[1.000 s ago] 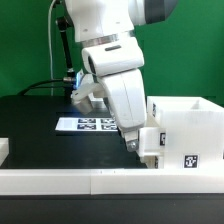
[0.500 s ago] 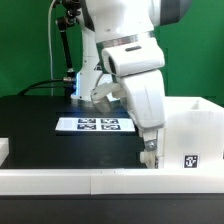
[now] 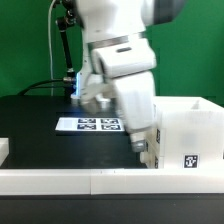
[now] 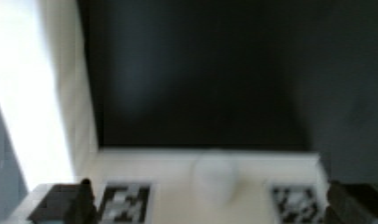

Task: Assemble drawer

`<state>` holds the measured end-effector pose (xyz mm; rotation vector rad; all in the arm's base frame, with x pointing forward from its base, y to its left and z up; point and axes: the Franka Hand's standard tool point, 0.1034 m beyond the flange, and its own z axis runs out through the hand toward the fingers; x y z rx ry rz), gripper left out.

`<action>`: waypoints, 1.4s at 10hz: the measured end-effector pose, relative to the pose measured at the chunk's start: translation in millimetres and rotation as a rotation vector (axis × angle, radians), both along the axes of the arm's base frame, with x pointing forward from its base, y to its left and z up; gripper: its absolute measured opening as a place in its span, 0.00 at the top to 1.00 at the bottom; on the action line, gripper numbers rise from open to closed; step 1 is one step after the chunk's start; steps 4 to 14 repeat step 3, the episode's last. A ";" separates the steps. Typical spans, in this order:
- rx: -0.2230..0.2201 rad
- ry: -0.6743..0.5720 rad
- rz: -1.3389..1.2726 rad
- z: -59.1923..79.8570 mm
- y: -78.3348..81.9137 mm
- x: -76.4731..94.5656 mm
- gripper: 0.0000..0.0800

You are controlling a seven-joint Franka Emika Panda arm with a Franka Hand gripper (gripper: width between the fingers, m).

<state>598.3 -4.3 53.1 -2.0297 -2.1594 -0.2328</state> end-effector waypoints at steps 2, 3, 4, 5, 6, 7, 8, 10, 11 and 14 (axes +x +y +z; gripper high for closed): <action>-0.001 0.006 -0.022 2.0 -29.0 -2.6 0.19; 0.001 0.009 -0.022 0.9 -25.1 -2.9 0.19; 0.001 0.009 -0.022 0.9 -25.1 -2.9 0.19; 0.001 0.009 -0.022 0.9 -25.1 -2.9 0.19; 0.001 0.009 -0.022 0.9 -25.1 -2.9 0.19; 0.001 0.009 -0.022 0.9 -25.1 -2.9 0.19; 0.001 0.009 -0.022 0.9 -25.1 -2.9 0.19; 0.001 0.009 -0.022 0.9 -25.1 -2.9 0.19; 0.001 0.009 -0.022 0.9 -25.1 -2.9 0.19; 0.001 0.009 -0.022 0.9 -25.1 -2.9 0.19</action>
Offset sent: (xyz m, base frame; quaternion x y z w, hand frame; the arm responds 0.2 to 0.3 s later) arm 0.0000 0.0000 0.0000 0.0000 0.0000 0.0000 1.0000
